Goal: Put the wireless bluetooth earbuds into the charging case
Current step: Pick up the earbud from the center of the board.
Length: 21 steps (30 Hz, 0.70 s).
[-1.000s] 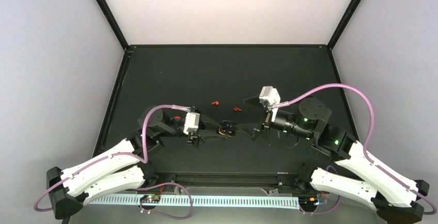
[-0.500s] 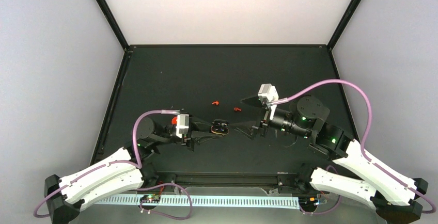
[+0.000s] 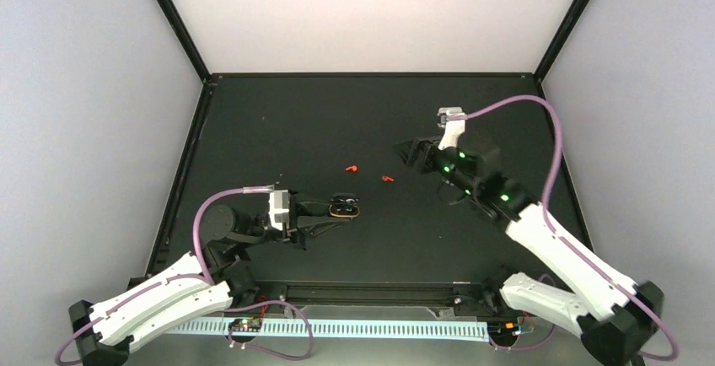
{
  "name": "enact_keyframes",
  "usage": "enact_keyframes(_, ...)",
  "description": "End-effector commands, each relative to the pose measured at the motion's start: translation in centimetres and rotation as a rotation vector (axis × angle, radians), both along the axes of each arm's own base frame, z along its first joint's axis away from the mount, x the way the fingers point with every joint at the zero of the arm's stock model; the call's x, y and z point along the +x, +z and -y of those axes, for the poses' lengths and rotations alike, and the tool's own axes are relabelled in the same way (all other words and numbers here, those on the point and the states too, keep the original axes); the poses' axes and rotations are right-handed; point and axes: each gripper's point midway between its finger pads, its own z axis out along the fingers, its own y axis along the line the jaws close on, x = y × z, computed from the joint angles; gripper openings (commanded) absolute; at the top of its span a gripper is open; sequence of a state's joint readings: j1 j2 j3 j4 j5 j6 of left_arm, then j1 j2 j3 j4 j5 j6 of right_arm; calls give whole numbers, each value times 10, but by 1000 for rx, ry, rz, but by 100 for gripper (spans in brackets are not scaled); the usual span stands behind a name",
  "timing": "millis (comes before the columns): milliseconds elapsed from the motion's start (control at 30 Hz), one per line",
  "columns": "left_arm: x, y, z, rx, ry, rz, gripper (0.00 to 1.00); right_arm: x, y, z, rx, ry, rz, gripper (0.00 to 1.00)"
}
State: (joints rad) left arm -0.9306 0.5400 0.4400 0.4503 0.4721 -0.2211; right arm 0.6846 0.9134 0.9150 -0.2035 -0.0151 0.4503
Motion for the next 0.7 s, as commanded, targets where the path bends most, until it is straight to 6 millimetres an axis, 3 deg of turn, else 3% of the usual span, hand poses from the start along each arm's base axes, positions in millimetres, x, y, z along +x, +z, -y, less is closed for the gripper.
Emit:
enact_keyframes(0,3,-1,-7,11,47,2,2,56,-89,41,-7,-335,-230,85)
enact_keyframes(200,4,-3,-16,18,96,23,1,118,-160,77,-7,-529,-418,75)
enact_keyframes(400,1,-3,-20,15,105,44,2,161,-210,87,-40,-587,-534,73)
enact_keyframes(500,0,-1,-22,11,106,54,2,177,-228,89,-39,-583,-560,73)
enact_keyframes(667,-2,-2,-24,13,107,60,2,213,-241,83,-99,-537,-556,74)
